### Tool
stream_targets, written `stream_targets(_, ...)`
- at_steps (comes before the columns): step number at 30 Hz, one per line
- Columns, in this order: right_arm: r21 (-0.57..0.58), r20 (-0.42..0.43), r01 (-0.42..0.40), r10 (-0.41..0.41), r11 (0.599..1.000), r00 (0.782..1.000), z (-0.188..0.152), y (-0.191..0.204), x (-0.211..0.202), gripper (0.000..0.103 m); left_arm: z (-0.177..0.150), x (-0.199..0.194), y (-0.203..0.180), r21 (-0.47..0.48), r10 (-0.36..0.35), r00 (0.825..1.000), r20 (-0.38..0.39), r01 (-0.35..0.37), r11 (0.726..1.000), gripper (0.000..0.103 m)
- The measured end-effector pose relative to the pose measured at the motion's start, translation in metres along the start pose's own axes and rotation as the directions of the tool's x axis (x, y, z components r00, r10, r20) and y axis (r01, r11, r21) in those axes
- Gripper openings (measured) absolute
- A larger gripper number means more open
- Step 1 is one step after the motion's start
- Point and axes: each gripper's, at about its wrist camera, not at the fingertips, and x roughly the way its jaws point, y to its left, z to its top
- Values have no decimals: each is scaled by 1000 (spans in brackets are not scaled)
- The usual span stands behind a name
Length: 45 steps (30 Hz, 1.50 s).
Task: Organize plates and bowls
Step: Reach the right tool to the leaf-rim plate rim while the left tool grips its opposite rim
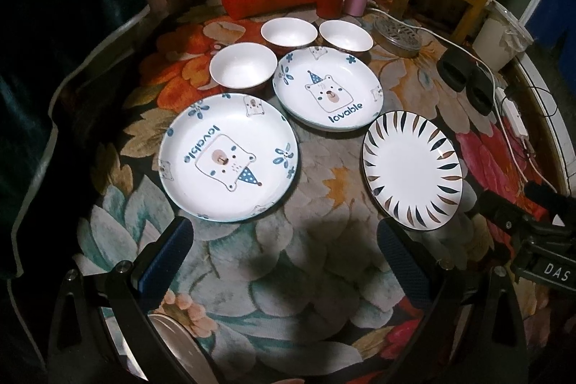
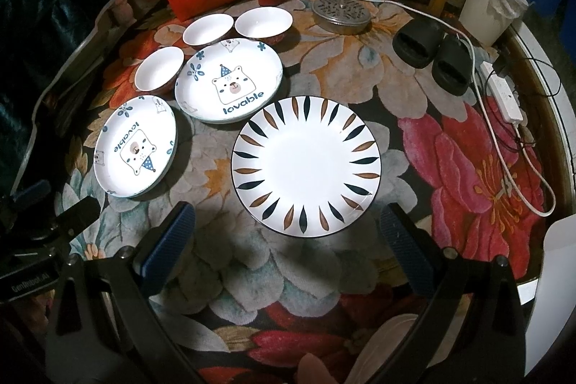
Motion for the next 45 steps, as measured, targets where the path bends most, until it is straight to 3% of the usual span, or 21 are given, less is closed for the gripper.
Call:
stream_targets(9, 141, -62, -1, 10, 990, 998, -1, -37, 27, 103, -5, 33, -20, 0, -26, 998, -61, 26, 1000, 102)
stream_targets(15, 227, -92, -14, 36, 974, 995, -2, -72, 50, 103, -4, 68, -42, 24, -80, 991, -105, 83, 996, 102)
stream_targets(17, 231, -105, -23, 49, 973, 993, -1, -78, 61, 103, -3, 81, -52, 44, -56, 992, -115, 61, 997, 102)
stream_targets(22, 169, -84, -67, 82, 983, 993, 0, -91, 89, 103, 6, 109, -71, 32, -94, 985, -147, 99, 995, 102)
stream_targets(30, 144, -150, -116, 138, 983, 979, 8, -121, 143, 103, 23, 151, -93, 41, -119, 974, -194, 129, 991, 102)
stream_targets(32, 140, -161, -163, 185, 977, 969, 9, -126, 152, 103, 27, 161, -91, 27, -110, 973, -205, 118, 993, 101)
stream_targets(36, 159, -148, -213, 236, 964, 960, 12, -133, 159, 102, 33, 177, -88, 11, -105, 968, -226, 110, 994, 90)
stream_targets(40, 161, -157, -219, 244, 962, 957, 16, -137, 164, 70, 38, 186, -84, -22, -111, 966, -234, 108, 994, 85)
stream_targets(42, 140, -155, -217, 238, 966, 959, 19, -138, 166, 62, 39, 192, -83, -39, -122, 959, -256, 116, 992, 80)
stream_targets(44, 130, -151, -223, 242, 966, 959, 22, -140, 167, 46, 41, 199, -84, -46, -129, 949, -288, 120, 992, 66)
stream_targets(45, 129, -150, -235, 253, 963, 956, 22, -141, 168, 42, 42, 198, -86, -32, -116, 952, -282, 112, 993, 64)
